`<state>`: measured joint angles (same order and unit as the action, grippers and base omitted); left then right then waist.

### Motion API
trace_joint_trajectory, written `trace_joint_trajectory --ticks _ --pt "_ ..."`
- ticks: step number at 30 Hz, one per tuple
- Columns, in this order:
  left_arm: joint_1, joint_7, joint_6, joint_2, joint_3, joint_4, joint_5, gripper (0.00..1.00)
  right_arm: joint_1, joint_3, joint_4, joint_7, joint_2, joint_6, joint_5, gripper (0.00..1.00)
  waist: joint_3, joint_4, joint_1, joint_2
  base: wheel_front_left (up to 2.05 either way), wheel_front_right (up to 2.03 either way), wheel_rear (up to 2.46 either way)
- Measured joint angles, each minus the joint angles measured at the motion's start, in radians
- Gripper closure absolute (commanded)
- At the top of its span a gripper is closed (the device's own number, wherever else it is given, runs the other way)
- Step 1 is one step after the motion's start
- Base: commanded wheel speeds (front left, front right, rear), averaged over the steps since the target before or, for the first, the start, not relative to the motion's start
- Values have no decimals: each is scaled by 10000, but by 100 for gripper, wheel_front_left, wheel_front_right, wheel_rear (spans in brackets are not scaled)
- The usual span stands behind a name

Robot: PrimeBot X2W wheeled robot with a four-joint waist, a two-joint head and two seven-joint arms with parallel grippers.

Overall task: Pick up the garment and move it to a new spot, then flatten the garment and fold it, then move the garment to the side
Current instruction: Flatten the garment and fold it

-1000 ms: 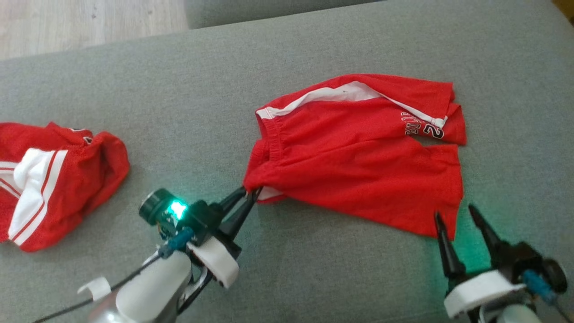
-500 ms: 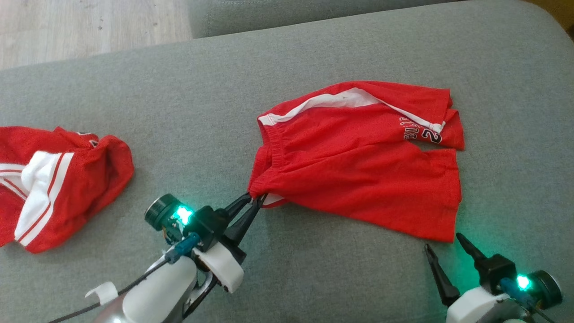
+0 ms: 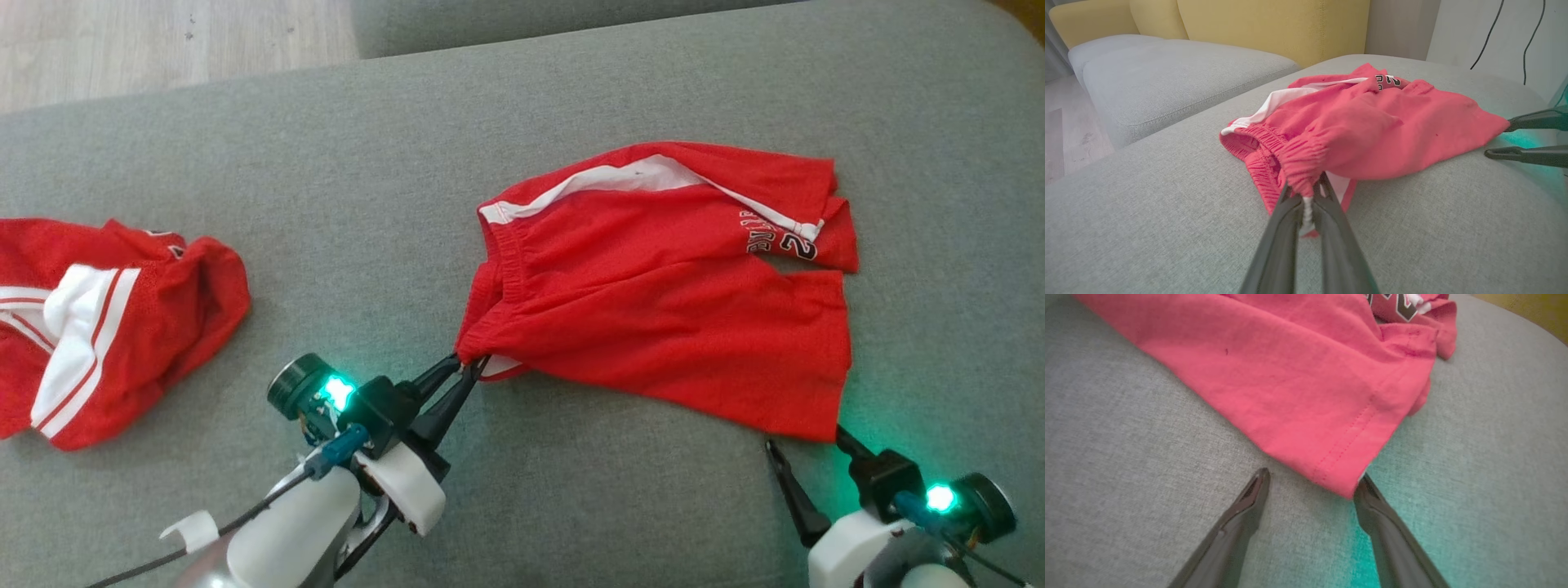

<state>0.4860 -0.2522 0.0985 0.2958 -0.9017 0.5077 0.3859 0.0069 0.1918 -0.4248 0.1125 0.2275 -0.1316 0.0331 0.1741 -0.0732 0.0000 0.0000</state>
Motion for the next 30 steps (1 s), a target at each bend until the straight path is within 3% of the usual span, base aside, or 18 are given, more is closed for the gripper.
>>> trace_joint_trajectory --ticks 15,29,30 --pt "6 0 77 -36 27 81 -2 100 -178 -957 -63 23 -288 0 848 0 10 15 0 0 0 0 0" --pt "14 0 163 -121 29 173 -73 100 -263 -533 -121 48 -261 0 1014 0 96 80 0 0 0 0 0" --pt "19 0 163 -125 29 186 -73 100 -310 -476 -151 44 -238 0 982 37 110 92 0 0 0 0 0"
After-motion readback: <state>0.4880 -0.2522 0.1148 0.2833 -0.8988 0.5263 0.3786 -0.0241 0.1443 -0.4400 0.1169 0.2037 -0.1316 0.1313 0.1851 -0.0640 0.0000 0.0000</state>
